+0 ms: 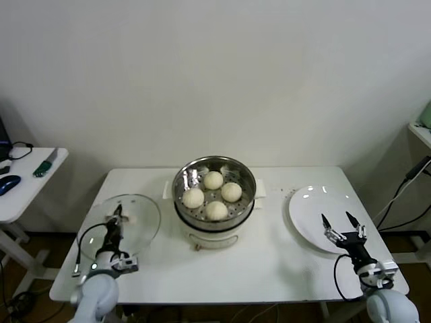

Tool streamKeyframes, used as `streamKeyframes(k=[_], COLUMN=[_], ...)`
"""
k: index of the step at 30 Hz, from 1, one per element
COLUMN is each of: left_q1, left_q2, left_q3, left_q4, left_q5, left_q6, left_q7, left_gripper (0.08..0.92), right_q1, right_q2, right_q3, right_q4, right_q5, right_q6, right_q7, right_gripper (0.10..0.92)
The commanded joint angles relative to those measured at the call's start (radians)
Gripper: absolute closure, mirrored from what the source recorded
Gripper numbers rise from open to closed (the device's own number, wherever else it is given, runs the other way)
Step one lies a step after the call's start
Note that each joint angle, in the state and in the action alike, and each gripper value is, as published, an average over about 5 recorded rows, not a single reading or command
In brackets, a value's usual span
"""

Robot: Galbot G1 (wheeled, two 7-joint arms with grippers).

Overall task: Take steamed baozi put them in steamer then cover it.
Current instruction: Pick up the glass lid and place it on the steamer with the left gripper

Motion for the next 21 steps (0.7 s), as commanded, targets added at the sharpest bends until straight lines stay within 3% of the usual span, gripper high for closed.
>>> streamKeyframes(k=[1, 10, 21], left_q1=[0.119, 0.092, -0.112], left_q2=[0.089, 0.203, 0.365], left_q3=[0.018, 0.115, 0.426], left_q4=[-0.351, -0.494, -0.531], left_q5=[-0.005, -0.054, -0.162], left_q6=[0.292, 0.456, 0.588], left_q7=[0.029, 0.088, 0.173], left_gripper=[0.853, 0.853, 0.853], right_q1=[0.026, 0.081, 0.157], right_q2=[-0.017, -0.047, -0.093], right_q3=[-0.010, -0.048, -0.125], right_q4=[-0.007, -0.027, -0.076], right_q5=[-0.006, -0.026, -0.049], right_q6=[-0.002, -0.007, -0.013], right_q7=[0.002, 0.007, 0.010], right_gripper=[0.203, 0.203, 0.203])
